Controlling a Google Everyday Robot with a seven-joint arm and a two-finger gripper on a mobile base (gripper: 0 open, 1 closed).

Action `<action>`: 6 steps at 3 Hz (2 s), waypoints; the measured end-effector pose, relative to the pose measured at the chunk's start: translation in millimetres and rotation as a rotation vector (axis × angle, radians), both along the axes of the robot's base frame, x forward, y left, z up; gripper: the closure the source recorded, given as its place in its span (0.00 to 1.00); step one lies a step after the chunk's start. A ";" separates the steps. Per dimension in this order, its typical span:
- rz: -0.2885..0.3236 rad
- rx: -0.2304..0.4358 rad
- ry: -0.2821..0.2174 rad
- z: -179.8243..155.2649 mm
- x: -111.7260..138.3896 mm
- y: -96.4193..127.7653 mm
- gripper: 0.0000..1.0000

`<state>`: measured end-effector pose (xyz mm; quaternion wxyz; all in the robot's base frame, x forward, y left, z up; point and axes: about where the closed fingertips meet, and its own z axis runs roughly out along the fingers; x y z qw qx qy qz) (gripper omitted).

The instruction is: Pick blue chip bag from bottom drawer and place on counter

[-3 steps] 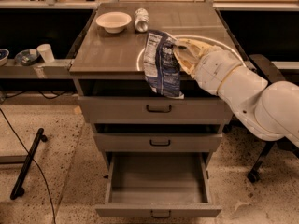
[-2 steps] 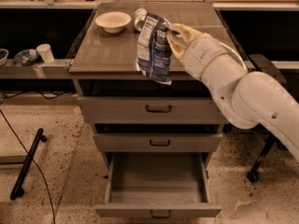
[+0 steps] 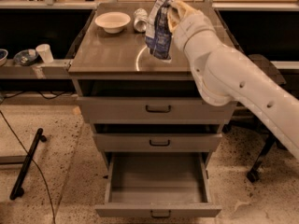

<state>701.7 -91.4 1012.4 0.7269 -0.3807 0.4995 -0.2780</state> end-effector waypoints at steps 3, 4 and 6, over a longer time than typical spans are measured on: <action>-0.249 -0.034 0.058 5.0 37.2 -65.3 0.50; -0.249 -0.034 0.058 5.0 37.2 -65.3 0.20; -0.249 -0.034 0.058 5.0 37.2 -65.3 0.00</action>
Offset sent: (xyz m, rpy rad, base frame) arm 0.0501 -0.1018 -0.0001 -0.0674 0.1119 -0.3709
